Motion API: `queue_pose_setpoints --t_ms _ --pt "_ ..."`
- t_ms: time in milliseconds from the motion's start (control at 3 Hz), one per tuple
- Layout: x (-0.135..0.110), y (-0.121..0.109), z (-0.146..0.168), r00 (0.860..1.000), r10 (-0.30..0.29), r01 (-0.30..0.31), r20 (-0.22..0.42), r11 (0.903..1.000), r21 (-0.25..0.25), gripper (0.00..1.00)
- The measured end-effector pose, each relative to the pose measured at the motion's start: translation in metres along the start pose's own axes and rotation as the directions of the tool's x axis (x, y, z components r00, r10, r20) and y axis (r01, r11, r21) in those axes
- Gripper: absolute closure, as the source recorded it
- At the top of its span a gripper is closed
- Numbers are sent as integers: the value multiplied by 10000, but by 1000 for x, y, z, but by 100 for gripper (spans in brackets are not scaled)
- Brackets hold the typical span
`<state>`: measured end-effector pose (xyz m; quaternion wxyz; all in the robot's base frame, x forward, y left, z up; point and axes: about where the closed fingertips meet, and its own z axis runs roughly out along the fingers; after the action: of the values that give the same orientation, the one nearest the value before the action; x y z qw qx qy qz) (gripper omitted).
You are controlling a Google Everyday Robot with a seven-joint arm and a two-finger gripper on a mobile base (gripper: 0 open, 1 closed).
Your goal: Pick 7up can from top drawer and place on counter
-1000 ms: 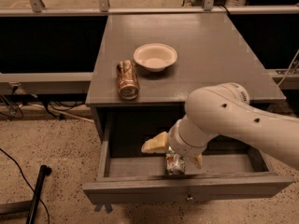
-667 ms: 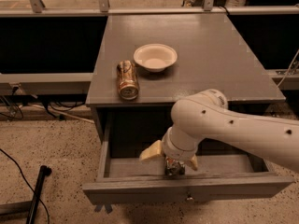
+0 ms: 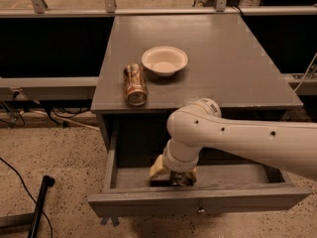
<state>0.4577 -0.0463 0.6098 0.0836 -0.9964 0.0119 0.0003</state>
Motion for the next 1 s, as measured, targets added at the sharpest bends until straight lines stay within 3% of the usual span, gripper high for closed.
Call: queue_pose_setpoints --t_ms 333,667,1000 --pt "4 1 16 9999 26 -16 169 9982 -595 31" --pt "7 1 15 9998 98 -83 198 9973 -730 56" --pt "7 1 15 9998 98 -83 198 9973 -730 60"
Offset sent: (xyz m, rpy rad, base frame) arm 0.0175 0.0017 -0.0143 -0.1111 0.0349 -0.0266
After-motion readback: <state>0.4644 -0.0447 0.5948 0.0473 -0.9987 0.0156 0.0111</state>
